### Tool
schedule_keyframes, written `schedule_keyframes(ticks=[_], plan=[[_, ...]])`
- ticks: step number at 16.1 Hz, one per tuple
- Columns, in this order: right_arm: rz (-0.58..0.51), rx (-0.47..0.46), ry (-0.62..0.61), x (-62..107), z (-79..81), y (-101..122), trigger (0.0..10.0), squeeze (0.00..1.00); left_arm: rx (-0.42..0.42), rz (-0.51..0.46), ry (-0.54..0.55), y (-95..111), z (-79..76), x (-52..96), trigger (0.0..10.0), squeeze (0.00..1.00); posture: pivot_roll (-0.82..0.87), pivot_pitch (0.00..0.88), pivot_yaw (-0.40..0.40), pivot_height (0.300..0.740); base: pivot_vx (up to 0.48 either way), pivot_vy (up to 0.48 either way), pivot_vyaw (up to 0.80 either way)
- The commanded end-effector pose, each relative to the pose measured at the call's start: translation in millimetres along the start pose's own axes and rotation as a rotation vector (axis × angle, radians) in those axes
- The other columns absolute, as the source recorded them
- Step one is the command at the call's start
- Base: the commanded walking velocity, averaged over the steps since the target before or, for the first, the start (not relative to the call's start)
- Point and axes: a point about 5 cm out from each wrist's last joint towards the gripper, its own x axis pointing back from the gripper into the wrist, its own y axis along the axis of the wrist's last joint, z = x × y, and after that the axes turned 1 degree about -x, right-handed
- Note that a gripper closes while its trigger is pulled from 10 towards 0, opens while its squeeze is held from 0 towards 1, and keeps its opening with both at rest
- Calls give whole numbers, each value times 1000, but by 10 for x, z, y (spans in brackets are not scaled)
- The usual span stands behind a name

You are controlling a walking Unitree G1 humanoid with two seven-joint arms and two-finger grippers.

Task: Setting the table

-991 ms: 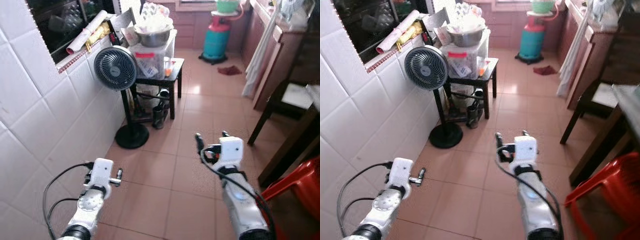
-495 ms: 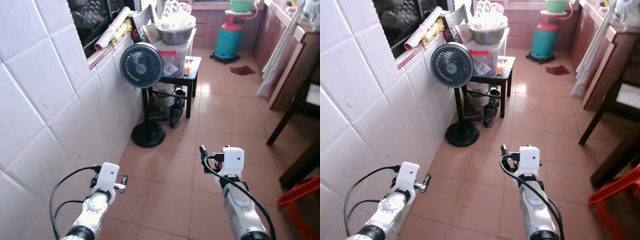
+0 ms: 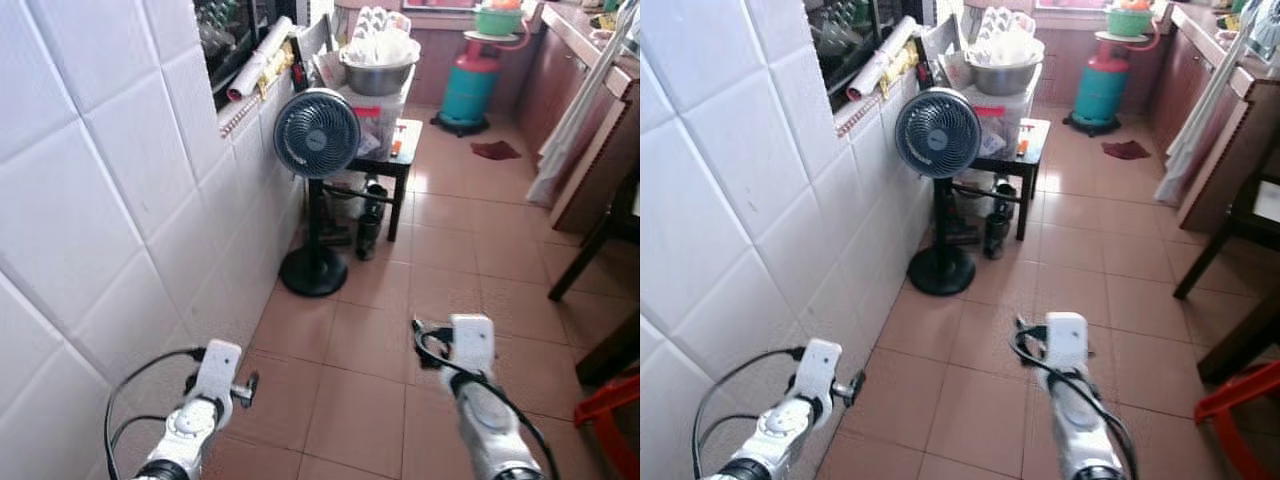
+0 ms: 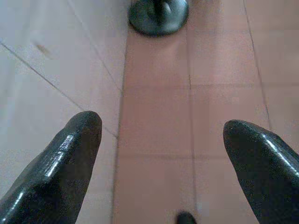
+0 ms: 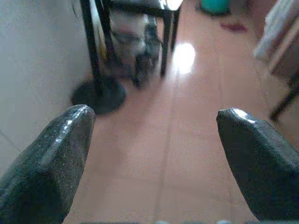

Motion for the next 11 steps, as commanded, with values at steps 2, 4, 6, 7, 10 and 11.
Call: schedule_keyframes(ticks=[2,4,6,7,10,11], plan=[[57,18,12,9,-11,-87,10000,0,-1,53,-12,-124,-33,30,10000,0,94,0,-34,740,0,0,0],[117,36,30,46,-15,-196,10000,0,12,78,-12,-179,-55,44,10000,0,85,0,-59,740,0,0,0],[214,75,47,125,-48,-368,10000,0,-22,121,-17,-265,-133,64,10000,0,87,0,-96,740,0,0,0],[232,79,39,143,-78,-398,10000,0,-15,133,-20,-294,-160,71,10000,0,85,0,-104,740,0,0,0],[291,114,46,186,-135,-478,10000,0,1,154,-47,-350,-251,88,10000,0,76,0,-101,740,0,0,0],[326,63,21,198,-121,-521,10000,0,-16,193,-67,-421,-250,114,10000,0,64,0,-79,740,0,0,0]])
